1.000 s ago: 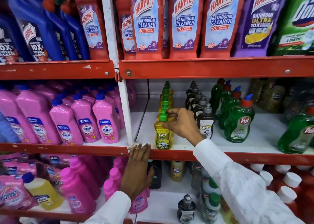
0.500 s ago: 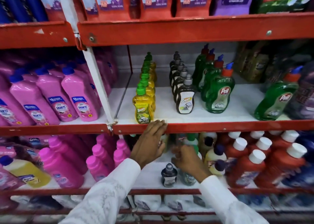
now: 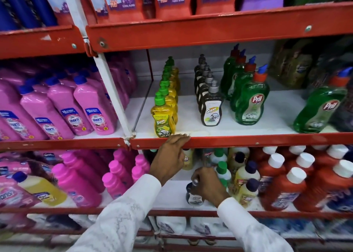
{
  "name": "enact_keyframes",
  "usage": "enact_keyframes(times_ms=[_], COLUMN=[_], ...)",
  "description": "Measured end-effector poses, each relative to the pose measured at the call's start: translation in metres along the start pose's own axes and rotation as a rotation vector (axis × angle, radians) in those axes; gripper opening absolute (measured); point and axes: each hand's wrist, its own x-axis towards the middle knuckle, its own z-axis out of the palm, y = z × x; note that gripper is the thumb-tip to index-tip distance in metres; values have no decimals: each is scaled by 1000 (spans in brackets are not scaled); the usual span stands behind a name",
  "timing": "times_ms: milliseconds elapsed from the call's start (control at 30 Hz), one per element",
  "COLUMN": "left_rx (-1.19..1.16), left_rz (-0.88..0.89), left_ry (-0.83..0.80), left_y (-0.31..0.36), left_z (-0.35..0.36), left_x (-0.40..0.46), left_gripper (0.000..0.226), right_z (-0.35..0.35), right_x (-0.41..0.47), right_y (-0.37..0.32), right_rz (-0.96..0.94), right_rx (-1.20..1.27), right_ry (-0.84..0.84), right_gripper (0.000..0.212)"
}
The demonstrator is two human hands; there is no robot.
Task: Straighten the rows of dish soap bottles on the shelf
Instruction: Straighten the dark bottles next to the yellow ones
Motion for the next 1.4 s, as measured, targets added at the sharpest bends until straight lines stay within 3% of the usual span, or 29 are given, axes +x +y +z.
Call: enact_keyframes(times_ms=[133,300,467,767,1067,1233,1400], left_rx=[-9,8,28,-6,-1,-1,9], left_rz=[-27,-39,-27,-78,-97,-113,-107], left_ry=[16,60,85,56,51,65,59], left_y=[-3,-3,2,6,9,11,9], left_z=[0,3,4,5,7,11,13], left_x=[5,10,10,5,1,3,3], left_gripper=[67,62,52,52,51,50,50], right_z=[-80,-188,-238,-231,-239,-241,-233], right_x=[-21,-41,-16,50,79,81,83], right_y=[-24,-58,-75,-75,-74,-65,-61], right_rz=[9,-76,-108,-52,-76,-120,-114], right_rx=[161,279,244,123,-8,-4,-1], right_ry=[163,368,495,484,362,282,275], right_gripper=[27,44,37,34,56,37,44])
